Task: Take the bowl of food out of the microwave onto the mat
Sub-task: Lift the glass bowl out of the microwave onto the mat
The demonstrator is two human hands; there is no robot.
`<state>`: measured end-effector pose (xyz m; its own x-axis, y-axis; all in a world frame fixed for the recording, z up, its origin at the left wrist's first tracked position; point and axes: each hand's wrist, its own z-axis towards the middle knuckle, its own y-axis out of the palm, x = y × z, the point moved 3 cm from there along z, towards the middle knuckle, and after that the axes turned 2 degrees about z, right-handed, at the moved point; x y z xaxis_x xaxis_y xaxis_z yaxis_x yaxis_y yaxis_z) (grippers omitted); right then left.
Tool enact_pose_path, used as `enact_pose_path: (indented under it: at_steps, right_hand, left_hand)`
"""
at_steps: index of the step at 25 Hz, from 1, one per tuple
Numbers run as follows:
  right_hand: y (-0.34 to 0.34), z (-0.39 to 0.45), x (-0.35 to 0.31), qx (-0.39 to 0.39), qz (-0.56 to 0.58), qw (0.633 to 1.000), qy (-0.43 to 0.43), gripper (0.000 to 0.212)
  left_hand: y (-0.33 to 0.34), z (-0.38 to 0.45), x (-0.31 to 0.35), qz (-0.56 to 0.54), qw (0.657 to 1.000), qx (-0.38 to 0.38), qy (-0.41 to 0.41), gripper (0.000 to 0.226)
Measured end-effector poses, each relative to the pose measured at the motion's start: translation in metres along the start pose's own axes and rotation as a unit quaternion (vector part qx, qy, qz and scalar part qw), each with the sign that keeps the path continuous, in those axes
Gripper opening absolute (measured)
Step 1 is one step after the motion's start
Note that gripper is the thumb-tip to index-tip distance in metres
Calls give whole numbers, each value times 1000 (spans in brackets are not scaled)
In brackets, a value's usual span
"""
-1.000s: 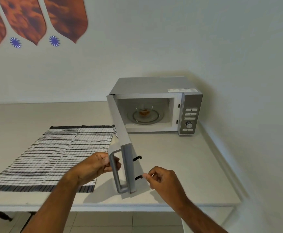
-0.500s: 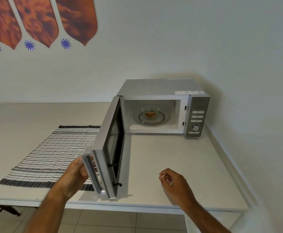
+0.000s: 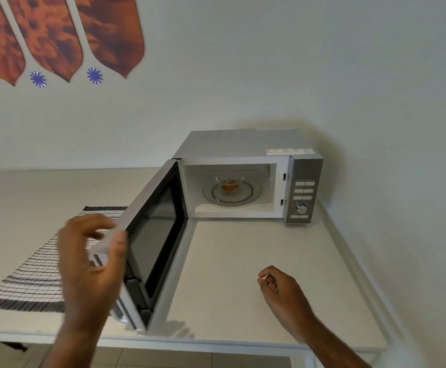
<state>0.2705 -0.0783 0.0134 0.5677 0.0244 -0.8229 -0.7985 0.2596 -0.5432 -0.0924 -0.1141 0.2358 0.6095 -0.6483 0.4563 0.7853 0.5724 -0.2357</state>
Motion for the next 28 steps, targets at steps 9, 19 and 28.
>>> enact_pose_path:
  at_steps: [9,19,28]
  right_hand:
    - [-27,73,-11,-3,-32,999,-18,8]
    - [-17,157,-30,-23,-10,999,-34,14]
    - [18,266,-50,-5,152,988,14,11]
  left_hand:
    - [167,-41,14,-120,938,-218,-242,16]
    - [296,-19,-79,-117,879,-224,-404,32]
    - [393,50,-156,-76,862,-189,-464,27]
